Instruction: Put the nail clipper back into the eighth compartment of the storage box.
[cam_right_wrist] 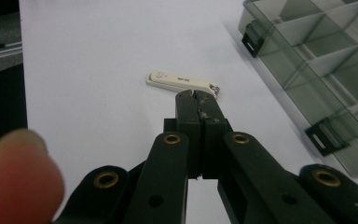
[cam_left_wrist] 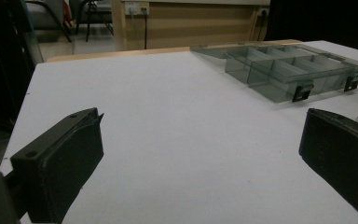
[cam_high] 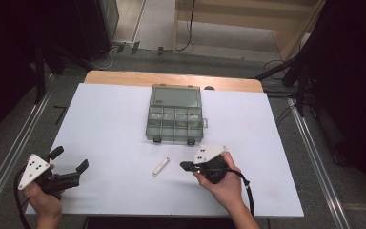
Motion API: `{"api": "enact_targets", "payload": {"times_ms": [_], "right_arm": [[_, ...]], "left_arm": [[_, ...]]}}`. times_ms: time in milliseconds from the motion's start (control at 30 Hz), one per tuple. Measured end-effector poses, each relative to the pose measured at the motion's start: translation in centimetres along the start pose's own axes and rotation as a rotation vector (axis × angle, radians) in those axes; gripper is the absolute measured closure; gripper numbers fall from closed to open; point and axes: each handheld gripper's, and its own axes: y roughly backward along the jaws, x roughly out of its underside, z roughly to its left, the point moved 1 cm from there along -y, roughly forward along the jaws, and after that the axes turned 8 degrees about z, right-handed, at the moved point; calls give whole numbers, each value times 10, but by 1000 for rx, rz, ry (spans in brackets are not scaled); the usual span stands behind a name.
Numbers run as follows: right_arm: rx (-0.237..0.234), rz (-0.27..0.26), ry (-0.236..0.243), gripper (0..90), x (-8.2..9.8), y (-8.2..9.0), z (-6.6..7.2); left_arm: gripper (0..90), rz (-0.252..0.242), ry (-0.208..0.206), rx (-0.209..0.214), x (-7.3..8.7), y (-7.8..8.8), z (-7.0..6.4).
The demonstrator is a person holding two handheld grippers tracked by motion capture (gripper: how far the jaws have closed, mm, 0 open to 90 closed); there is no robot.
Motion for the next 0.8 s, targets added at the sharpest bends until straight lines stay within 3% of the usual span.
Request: {"api": "enact_targets", "payload": {"times_ms": [133, 533, 800], "right_arm": [[-19, 35, 19, 900, -9, -11, 3], [-89, 142, 146, 900, -29, -51, 17], [-94, 191, 159, 900, -34, -74, 15]], "left_arm": [[0, 3, -2, -2, 0, 0, 0], [0, 6, 0, 1, 0, 0, 0], [0, 5, 4, 2, 0, -1, 1]]}}
